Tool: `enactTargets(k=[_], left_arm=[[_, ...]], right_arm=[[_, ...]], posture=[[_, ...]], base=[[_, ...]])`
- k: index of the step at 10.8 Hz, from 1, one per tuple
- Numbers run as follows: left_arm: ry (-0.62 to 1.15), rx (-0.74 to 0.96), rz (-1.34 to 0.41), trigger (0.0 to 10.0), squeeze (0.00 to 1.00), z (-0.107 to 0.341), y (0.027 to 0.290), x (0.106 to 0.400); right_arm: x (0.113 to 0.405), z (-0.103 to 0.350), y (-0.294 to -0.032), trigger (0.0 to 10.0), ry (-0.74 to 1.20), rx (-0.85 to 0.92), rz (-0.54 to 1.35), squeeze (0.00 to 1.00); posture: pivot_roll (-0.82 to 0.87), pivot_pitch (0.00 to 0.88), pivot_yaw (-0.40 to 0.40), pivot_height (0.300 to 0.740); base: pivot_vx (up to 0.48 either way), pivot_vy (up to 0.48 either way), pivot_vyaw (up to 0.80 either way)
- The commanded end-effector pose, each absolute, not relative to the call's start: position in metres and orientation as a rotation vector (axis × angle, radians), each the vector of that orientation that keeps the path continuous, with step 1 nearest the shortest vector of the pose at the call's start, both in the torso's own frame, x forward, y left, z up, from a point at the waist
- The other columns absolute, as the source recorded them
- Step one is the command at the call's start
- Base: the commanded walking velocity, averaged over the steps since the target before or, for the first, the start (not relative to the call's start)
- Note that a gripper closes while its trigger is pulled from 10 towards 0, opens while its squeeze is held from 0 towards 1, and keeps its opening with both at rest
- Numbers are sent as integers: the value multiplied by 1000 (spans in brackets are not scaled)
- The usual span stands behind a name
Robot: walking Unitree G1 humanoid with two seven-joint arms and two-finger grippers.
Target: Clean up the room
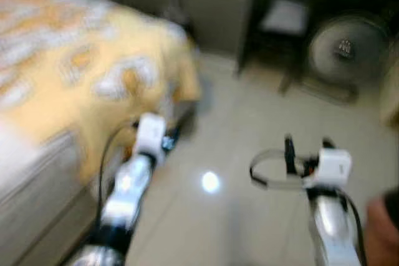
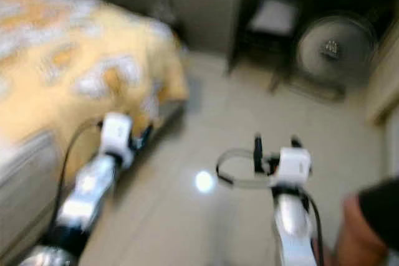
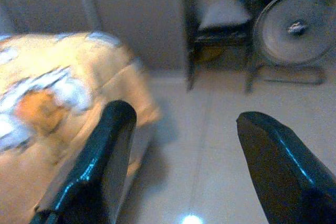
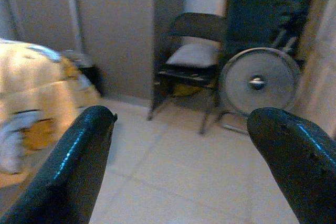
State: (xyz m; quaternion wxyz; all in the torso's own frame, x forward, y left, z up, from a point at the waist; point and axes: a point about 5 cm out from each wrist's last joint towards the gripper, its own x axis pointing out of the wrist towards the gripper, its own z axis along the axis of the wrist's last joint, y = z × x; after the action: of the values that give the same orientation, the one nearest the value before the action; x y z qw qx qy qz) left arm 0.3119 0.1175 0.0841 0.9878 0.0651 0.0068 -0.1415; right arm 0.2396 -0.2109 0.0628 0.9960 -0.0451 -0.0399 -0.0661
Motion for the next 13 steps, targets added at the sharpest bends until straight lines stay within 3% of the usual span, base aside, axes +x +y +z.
enactTargets(k=[1,13], left_arm=[[-4,124,-315,10000,0,90,109,312],[35,113,-381,10000,0,91,101,307]], right_arm=[[237,62,-215,10000,-78,-90,-151,0],[234,60,-209,10000,-67,-72,-127,0]], posture=[[-129,0,19,740],[-134,0,20,740]], base=[[0,0,0],[468,0,0]])
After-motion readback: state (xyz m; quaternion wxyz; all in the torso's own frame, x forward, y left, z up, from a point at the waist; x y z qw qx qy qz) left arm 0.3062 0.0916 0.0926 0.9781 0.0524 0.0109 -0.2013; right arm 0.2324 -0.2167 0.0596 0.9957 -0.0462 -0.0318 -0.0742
